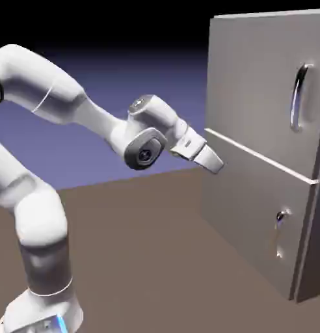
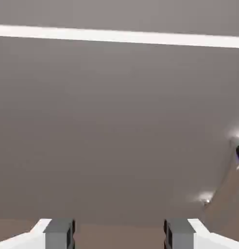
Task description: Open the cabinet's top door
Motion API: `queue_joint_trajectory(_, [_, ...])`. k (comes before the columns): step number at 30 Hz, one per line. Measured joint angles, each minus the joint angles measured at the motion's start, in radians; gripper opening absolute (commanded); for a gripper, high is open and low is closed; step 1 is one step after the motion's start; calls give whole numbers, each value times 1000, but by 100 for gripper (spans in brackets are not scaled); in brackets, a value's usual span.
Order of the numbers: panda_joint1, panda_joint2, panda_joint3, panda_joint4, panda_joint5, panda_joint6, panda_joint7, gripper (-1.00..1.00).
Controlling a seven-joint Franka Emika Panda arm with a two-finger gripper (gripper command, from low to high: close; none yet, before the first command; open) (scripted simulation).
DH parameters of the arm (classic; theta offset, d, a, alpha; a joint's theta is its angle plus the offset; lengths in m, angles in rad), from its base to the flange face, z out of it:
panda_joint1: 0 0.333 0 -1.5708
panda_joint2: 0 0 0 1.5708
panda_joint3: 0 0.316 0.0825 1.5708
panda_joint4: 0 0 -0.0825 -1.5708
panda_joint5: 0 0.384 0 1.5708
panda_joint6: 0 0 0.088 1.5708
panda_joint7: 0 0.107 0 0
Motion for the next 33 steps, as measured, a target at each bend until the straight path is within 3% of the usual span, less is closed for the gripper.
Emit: queue_joint_trajectory(33, [543,-119,-592,412,-1435,19,1091,0])
